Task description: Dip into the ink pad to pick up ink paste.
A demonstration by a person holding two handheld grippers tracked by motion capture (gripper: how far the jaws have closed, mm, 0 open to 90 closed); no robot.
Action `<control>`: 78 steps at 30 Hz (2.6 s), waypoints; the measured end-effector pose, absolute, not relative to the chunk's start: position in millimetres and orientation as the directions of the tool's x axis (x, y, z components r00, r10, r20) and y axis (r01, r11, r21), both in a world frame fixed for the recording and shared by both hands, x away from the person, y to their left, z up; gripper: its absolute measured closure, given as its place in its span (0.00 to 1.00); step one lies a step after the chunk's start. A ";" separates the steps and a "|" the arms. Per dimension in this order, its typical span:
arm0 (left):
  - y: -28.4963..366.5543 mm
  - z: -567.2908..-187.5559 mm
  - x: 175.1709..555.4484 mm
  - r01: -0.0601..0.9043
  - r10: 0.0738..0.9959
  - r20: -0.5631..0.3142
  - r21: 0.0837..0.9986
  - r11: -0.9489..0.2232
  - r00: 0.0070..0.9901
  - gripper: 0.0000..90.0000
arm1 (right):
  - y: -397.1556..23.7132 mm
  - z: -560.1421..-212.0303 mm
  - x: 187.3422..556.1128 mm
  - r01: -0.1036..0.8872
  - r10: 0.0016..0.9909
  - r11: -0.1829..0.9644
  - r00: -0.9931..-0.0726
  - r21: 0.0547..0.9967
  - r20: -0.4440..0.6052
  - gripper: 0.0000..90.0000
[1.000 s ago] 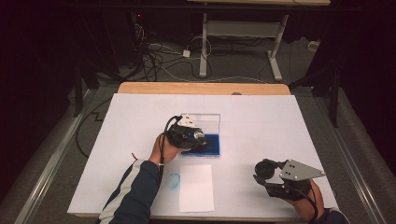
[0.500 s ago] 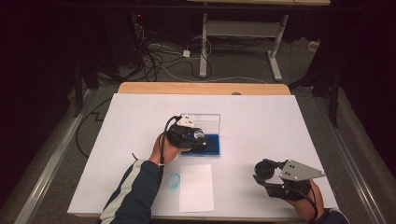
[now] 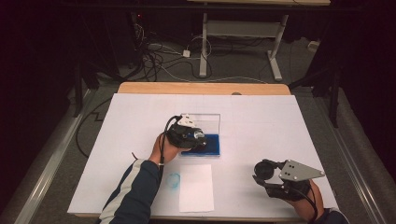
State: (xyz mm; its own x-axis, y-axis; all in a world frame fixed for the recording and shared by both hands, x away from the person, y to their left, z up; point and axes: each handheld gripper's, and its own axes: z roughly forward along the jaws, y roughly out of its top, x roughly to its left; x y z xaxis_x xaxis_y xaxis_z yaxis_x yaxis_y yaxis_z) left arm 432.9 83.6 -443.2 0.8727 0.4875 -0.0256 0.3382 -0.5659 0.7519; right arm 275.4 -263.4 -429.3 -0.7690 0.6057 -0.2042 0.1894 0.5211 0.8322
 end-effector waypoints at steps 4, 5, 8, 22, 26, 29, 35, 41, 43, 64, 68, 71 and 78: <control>83.5 -443.1 433.4 0.338 0.486 -0.026 0.751 -0.567 0.873 0.60 | -263.6 -429.2 275.2 0.190 0.606 0.520 -0.769 0.832 -0.203 0.43; 83.3 -442.9 433.4 0.338 0.486 -0.025 0.750 -0.569 0.874 0.60 | -263.9 -429.1 275.4 0.188 0.604 0.521 -0.770 0.833 -0.204 0.43; 83.1 -442.3 433.6 0.338 0.485 -0.024 0.748 -0.572 0.874 0.60 | -263.7 -429.1 275.4 0.191 0.606 0.521 -0.770 0.832 -0.203 0.43; 79.7 -438.7 431.7 0.322 0.483 0.010 0.733 -0.599 0.875 0.60 | -264.3 -427.8 274.7 0.181 0.606 0.519 -0.767 0.835 -0.211 0.43; 82.3 -435.1 431.3 0.317 0.492 0.018 0.745 -0.588 0.870 0.60 | -264.5 -428.0 274.9 0.181 0.606 0.519 -0.767 0.835 -0.211 0.43; 86.0 -428.7 430.0 0.312 0.497 0.019 0.757 -0.574 0.868 0.60 | -265.1 -427.7 274.8 0.180 0.607 0.518 -0.766 0.836 -0.211 0.43; 91.8 -414.9 426.2 0.294 0.498 0.030 0.777 -0.557 0.866 0.60 | -264.7 -427.5 274.7 0.180 0.608 0.518 -0.765 0.836 -0.212 0.43; 96.3 -408.8 423.5 0.288 0.507 0.035 0.788 -0.544 0.861 0.60 | -265.0 -427.4 275.0 0.179 0.609 0.518 -0.764 0.836 -0.214 0.43; 98.3 -407.0 422.8 0.288 0.509 0.033 0.793 -0.537 0.860 0.60 | -265.1 -427.1 275.0 0.179 0.608 0.517 -0.765 0.837 -0.212 0.43; 113.4 -390.9 409.2 0.269 0.520 0.056 0.806 -0.527 0.852 0.60 | -261.0 -426.4 280.6 0.173 0.602 0.514 -0.771 0.840 -0.209 0.43; 116.0 -387.3 404.5 0.261 0.514 0.059 0.808 -0.528 0.856 0.60 | -260.9 -426.4 280.5 0.174 0.601 0.514 -0.772 0.840 -0.208 0.43; 116.3 -384.9 401.3 0.252 0.508 0.065 0.809 -0.530 0.859 0.60 | -260.9 -425.9 280.4 0.170 0.598 0.514 -0.773 0.841 -0.210 0.43; 119.1 -380.1 393.0 0.233 0.491 0.076 0.810 -0.538 0.868 0.60 | -263.1 -425.5 277.8 0.171 0.602 0.513 -0.770 0.841 -0.212 0.43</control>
